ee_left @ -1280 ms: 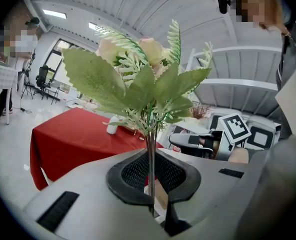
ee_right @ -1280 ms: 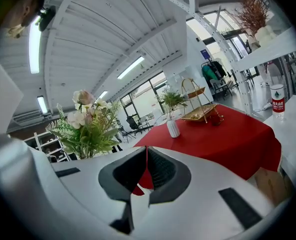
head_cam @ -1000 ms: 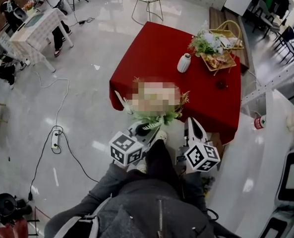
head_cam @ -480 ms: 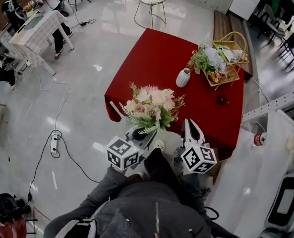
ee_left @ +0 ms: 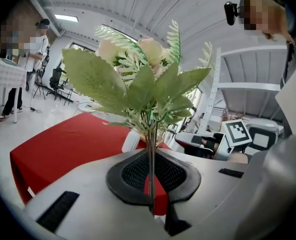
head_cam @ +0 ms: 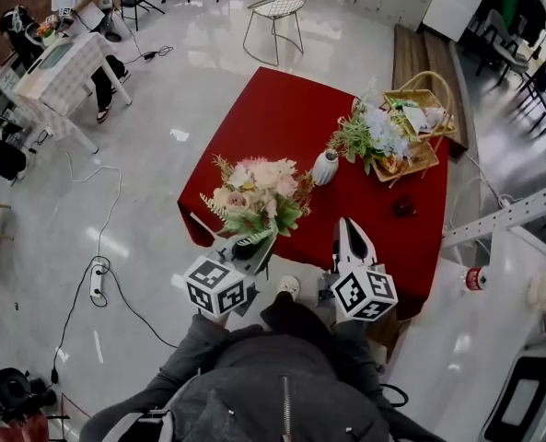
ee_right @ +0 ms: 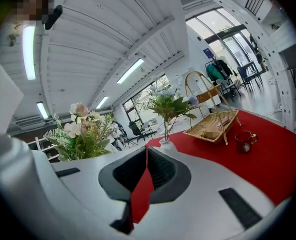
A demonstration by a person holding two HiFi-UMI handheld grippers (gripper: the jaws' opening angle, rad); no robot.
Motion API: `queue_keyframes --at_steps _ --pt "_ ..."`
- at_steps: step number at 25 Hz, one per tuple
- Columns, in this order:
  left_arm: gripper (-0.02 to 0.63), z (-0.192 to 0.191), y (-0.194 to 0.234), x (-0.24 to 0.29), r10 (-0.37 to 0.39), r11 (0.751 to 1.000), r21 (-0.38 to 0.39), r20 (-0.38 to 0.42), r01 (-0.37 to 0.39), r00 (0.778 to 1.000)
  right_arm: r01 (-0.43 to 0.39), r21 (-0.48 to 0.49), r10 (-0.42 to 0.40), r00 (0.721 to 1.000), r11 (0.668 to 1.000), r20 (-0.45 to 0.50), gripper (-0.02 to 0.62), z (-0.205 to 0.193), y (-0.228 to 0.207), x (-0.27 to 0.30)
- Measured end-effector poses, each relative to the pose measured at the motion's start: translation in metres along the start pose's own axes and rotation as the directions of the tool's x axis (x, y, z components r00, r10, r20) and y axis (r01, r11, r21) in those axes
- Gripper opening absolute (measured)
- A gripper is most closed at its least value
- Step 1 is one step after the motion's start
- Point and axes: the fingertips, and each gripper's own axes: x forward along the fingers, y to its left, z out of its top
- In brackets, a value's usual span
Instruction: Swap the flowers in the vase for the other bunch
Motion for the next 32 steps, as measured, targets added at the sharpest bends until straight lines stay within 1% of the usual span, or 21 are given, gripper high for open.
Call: queue_keyframes --at_steps 5,8,11,16,19,21,23,26,31,32 --pt "0.018 0.008 0.011 0.025 0.029 1.0 -0.005 0.016 -0.029 0.999 -0.011 -0.002 0.011 1.0 1.0 0.006 0.012 0.007 -0.02 0.025" --pt "0.018 0.012 0.017 0.038 0.044 0.999 0.0 0.021 -0.044 0.999 -0.037 0.016 0.037 0.999 0.999 0.013 0.012 0.009 -0.025 0.039" --pt "0.018 0.012 0.027 0.053 0.072 0.997 -0.006 0.028 -0.071 0.997 -0.056 0.015 0.056 0.998 0.998 0.008 0.012 0.01 -0.036 0.053" --pt "0.018 0.01 0.036 0.068 0.103 0.995 -0.017 0.026 -0.102 0.994 -0.04 0.047 0.04 0.999 0.998 0.007 0.012 0.009 -0.055 0.065" --pt "0.018 0.009 0.039 0.072 0.11 0.994 -0.02 0.032 -0.11 0.993 -0.025 0.029 0.024 0.999 0.999 0.023 0.012 0.007 -0.06 0.067" --pt "0.018 0.011 0.04 0.073 0.117 0.993 -0.023 0.041 -0.116 0.992 -0.033 0.039 0.032 0.999 0.999 0.025 0.012 0.007 -0.062 0.068" --pt "0.018 0.013 0.041 0.072 0.136 0.991 -0.017 0.049 -0.135 0.989 -0.058 0.057 0.056 0.998 0.997 0.036 0.012 0.009 -0.059 0.068" --pt "0.018 0.017 0.05 0.072 0.169 0.986 -0.015 0.066 -0.169 0.983 -0.075 0.047 0.072 0.996 0.996 0.059 0.012 0.013 -0.055 0.071" --pt "0.018 0.019 0.059 0.075 0.181 0.983 -0.044 0.067 -0.178 0.981 -0.102 0.044 0.101 0.995 0.994 0.027 0.014 0.007 -0.054 0.084" --pt "0.018 0.019 0.059 0.075 0.179 0.983 -0.043 0.064 -0.176 0.982 -0.107 0.049 0.106 0.994 0.993 0.021 0.047 0.005 -0.054 0.087"
